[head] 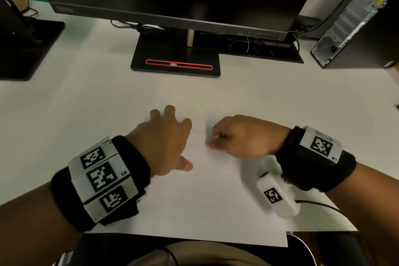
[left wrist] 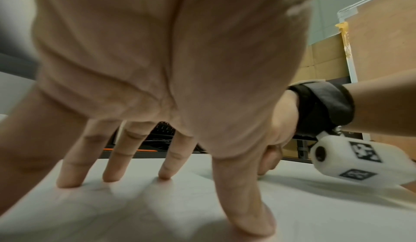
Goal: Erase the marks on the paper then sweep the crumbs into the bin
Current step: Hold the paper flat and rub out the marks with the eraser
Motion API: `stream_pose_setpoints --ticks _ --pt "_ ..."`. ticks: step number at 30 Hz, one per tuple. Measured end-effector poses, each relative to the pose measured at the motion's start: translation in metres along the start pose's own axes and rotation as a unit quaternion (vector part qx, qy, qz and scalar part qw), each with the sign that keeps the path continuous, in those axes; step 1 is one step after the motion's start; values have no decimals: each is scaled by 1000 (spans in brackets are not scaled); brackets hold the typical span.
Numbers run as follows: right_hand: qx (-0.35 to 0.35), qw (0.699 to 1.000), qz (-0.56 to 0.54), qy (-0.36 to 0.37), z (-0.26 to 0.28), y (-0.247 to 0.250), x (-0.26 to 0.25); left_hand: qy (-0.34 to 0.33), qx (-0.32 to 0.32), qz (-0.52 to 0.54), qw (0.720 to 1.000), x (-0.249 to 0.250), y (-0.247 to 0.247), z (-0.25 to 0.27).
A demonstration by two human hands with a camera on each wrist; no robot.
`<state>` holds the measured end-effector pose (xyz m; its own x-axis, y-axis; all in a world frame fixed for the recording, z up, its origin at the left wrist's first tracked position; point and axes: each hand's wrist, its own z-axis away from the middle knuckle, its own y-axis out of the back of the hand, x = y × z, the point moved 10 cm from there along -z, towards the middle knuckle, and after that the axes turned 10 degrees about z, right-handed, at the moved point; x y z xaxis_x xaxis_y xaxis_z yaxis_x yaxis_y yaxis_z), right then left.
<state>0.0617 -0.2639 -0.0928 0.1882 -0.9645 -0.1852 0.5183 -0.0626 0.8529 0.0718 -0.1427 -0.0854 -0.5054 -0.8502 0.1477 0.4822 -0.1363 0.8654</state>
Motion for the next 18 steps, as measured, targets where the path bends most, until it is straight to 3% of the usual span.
stream_pose_setpoints --ticks 3,7,12,15,18 --pt "53 998 -2 -21 -4 16 14 1 2 -9 1000 0 -2 -1" --pt "-3 999 14 51 -3 -4 -15 -1 5 -9 1000 1 -2 -3" --pt "46 999 11 6 -11 16 11 -3 9 -23 1000 1 -1 -3" --pt "13 998 21 57 -8 0 -11 -1 5 -14 1000 1 -1 -3" --pt "19 999 10 31 -11 8 2 -3 8 -21 1000 1 -1 -3"
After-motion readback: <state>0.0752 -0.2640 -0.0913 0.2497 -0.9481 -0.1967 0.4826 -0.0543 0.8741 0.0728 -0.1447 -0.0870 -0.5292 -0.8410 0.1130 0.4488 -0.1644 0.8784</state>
